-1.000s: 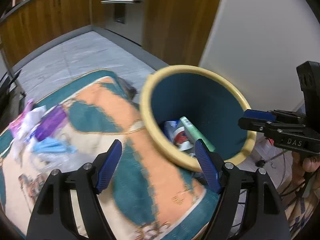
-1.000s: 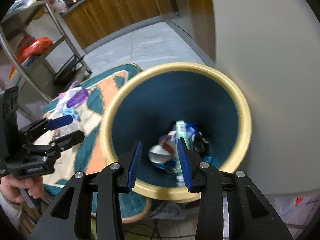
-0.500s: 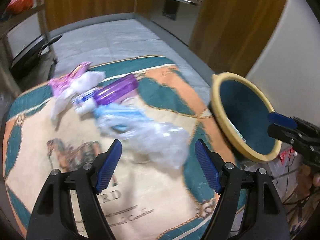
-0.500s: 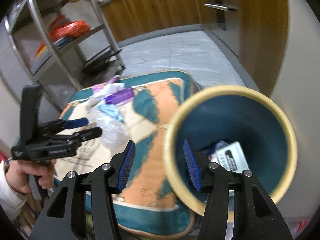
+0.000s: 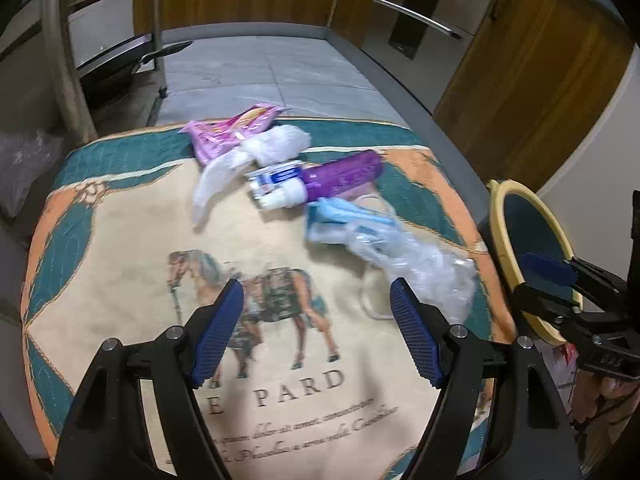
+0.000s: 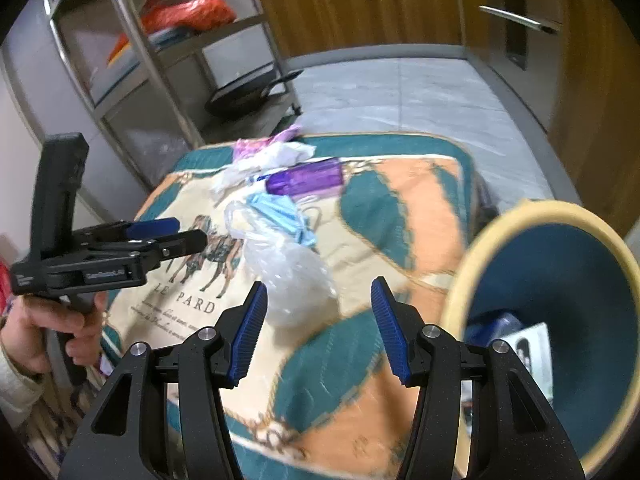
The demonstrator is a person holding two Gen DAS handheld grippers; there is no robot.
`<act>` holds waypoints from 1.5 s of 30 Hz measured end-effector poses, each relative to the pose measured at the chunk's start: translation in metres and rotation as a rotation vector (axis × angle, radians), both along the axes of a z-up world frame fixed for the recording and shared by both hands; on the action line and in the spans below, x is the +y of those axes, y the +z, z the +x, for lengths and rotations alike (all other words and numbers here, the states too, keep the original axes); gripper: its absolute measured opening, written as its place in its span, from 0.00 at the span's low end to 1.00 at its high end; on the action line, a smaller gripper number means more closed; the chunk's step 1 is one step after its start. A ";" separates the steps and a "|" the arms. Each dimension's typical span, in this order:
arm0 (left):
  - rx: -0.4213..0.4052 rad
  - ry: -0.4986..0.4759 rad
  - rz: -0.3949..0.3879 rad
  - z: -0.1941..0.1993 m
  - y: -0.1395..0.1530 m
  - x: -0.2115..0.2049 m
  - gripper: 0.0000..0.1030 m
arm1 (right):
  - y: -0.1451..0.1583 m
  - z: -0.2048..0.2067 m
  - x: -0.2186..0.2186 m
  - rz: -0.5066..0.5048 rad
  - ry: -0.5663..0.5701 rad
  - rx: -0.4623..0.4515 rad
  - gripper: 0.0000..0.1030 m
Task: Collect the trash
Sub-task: 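Grasp the clear plastic bag with the right gripper while the left gripper grasps the blue mask, then carry the plastic bag and blue mask over the bin and release both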
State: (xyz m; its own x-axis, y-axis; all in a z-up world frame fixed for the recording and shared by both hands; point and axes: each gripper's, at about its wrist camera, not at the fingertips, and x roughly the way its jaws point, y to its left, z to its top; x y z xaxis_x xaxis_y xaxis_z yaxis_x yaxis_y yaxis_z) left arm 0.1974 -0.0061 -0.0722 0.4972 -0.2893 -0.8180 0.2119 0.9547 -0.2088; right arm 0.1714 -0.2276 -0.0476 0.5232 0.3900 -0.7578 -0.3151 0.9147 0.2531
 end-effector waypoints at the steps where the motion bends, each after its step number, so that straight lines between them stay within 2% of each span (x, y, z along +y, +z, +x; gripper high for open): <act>1: 0.002 0.005 -0.002 0.001 -0.001 0.002 0.72 | -0.002 0.003 0.004 -0.001 0.009 0.003 0.54; 8: 0.002 0.035 -0.015 0.006 -0.003 0.016 0.72 | -0.027 0.029 0.035 -0.020 0.056 0.043 0.54; 10: 0.001 0.036 -0.017 0.008 -0.004 0.015 0.72 | -0.033 0.032 0.038 -0.032 0.063 0.055 0.48; 12: 0.002 0.036 -0.021 0.012 -0.004 0.013 0.72 | -0.038 0.032 0.041 -0.033 0.091 0.070 0.34; 15: 0.002 0.037 -0.031 0.017 -0.004 0.007 0.72 | -0.036 0.022 0.039 -0.020 0.132 0.065 0.28; 20: 0.003 0.019 -0.045 0.027 -0.005 -0.011 0.72 | -0.022 0.002 0.024 0.002 0.142 0.057 0.27; 26: 0.037 0.011 -0.078 0.040 -0.018 -0.036 0.72 | -0.009 -0.023 -0.008 -0.017 0.082 0.040 0.27; 29: 0.069 0.051 -0.111 0.049 -0.028 -0.042 0.72 | -0.006 -0.034 -0.022 -0.018 0.051 0.028 0.27; 31: 0.096 0.099 -0.163 0.058 -0.035 -0.041 0.72 | -0.005 -0.039 -0.030 -0.015 0.034 0.021 0.27; 33: 0.126 0.145 -0.195 0.063 -0.043 -0.039 0.68 | -0.003 -0.043 -0.039 -0.014 0.014 0.018 0.27; 35: 0.160 0.169 -0.221 0.067 -0.052 -0.037 0.49 | -0.003 -0.044 -0.045 -0.009 0.002 0.014 0.27; 36: 0.166 0.178 -0.231 0.068 -0.055 -0.037 0.46 | -0.002 -0.045 -0.047 -0.007 -0.003 0.012 0.27; 37: 0.159 0.185 -0.216 0.067 -0.054 -0.037 0.33 | -0.002 -0.045 -0.049 -0.005 -0.009 0.011 0.27; 38: 0.166 0.180 -0.212 0.067 -0.055 -0.038 0.25 | -0.002 -0.045 -0.050 -0.002 -0.013 0.011 0.27; 41: 0.167 0.165 -0.216 0.063 -0.054 -0.036 0.17 | 0.000 -0.045 -0.053 0.008 -0.021 0.004 0.27; 45: 0.165 0.148 -0.223 0.052 -0.047 -0.027 0.16 | 0.005 -0.044 -0.052 0.015 -0.027 -0.014 0.27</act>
State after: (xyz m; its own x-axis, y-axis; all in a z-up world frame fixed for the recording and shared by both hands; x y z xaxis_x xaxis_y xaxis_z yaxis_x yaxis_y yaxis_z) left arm 0.2498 -0.0331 -0.1195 0.4131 -0.4049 -0.8157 0.0195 0.8995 -0.4365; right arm 0.1276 -0.2799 -0.0424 0.5440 0.3868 -0.7446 -0.2940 0.9190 0.2626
